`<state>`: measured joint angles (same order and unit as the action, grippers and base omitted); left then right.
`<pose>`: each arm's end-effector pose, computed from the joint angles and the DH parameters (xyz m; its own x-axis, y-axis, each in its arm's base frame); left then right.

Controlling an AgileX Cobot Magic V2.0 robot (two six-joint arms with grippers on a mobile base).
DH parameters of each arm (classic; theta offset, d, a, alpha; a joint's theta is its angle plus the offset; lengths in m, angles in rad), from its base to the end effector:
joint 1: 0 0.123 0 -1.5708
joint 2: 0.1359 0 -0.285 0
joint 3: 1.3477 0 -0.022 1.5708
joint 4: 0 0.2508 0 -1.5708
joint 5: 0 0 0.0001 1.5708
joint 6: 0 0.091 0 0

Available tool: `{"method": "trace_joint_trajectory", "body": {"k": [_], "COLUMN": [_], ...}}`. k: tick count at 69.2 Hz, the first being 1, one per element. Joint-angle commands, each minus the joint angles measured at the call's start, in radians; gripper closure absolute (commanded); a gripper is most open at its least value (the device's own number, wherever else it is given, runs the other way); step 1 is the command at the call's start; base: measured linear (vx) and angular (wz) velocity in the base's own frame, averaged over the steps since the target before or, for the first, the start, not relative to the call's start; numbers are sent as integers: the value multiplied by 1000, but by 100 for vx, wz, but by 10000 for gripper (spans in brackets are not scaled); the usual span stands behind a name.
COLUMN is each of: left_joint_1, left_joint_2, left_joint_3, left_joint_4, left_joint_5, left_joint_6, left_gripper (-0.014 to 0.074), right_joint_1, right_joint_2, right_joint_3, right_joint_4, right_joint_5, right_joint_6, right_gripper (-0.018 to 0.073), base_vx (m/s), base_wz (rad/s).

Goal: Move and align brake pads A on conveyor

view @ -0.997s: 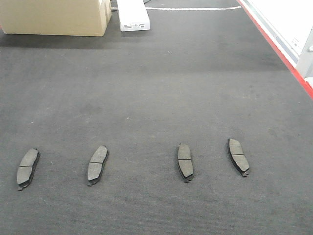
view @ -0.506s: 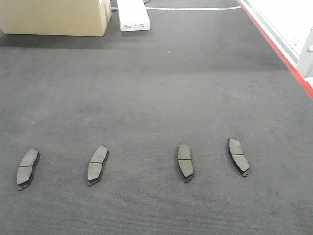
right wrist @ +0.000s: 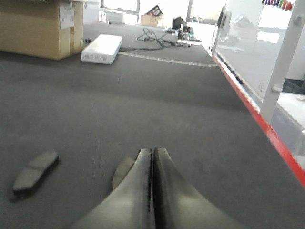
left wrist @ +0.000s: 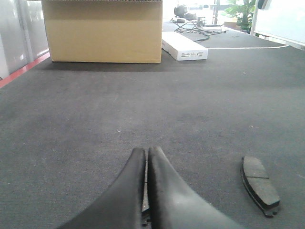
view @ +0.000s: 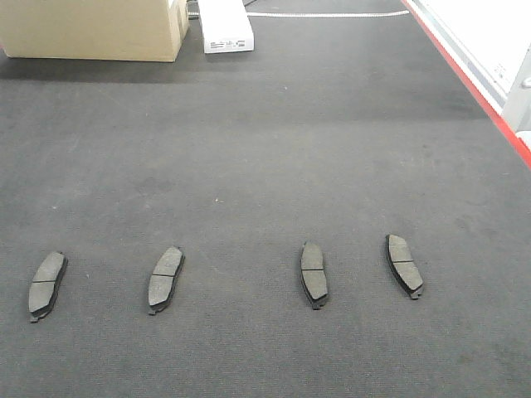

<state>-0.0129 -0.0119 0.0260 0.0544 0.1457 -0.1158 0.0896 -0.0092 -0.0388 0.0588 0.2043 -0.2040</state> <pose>0.0565 0.0000 0.1918 -0.0725 -0.0610 -0.9955 0.0005 0.9981 -0.0612 0.0533 0.0059 0.2083 -0.0529 -0.1512 -0.9871 -0.1102 0.9833 -0.1447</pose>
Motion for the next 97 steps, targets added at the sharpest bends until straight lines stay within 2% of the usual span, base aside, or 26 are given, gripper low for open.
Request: {"method": "trace_joint_trajectory", "body": {"k": [1, 6, 17, 37, 49, 68, 97], "left_joint_1": [0, 0, 0, 0, 0, 0, 0], "left_joint_2": [-15, -15, -15, -15, -15, -15, -15], "left_joint_3": [24, 24, 24, 24, 24, 24, 24], "left_joint_4": [-9, -9, -9, -9, -9, -9, -9], "left_joint_5": [-79, -79, -79, -79, -79, -79, -79], "left_joint_6": [2, 2, 2, 2, 2, 2, 2], "left_gripper": [602, 602, 602, 602, 602, 602, 602], "right_joint_1": [-6, -6, -6, -6, -6, -6, -6], "right_joint_2": [-17, -17, -17, -17, -17, -17, -17], "right_joint_3": [35, 73, 72, 72, 72, 72, 72], "right_joint_4": [-14, -25, -95, -128, -227, -183, -180], "right_joint_5": [-125, -159, -143, -143, -143, -142, -142], "right_joint_6": [8, 35, 95, 106, 210, 216, 216], "right_gripper": [569, 569, 569, 569, 569, 569, 569], "base_vx": [0, 0, 0, 0, 0, 0, 0], "base_wz": [0, 0, 0, 0, 0, 0, 0]}}
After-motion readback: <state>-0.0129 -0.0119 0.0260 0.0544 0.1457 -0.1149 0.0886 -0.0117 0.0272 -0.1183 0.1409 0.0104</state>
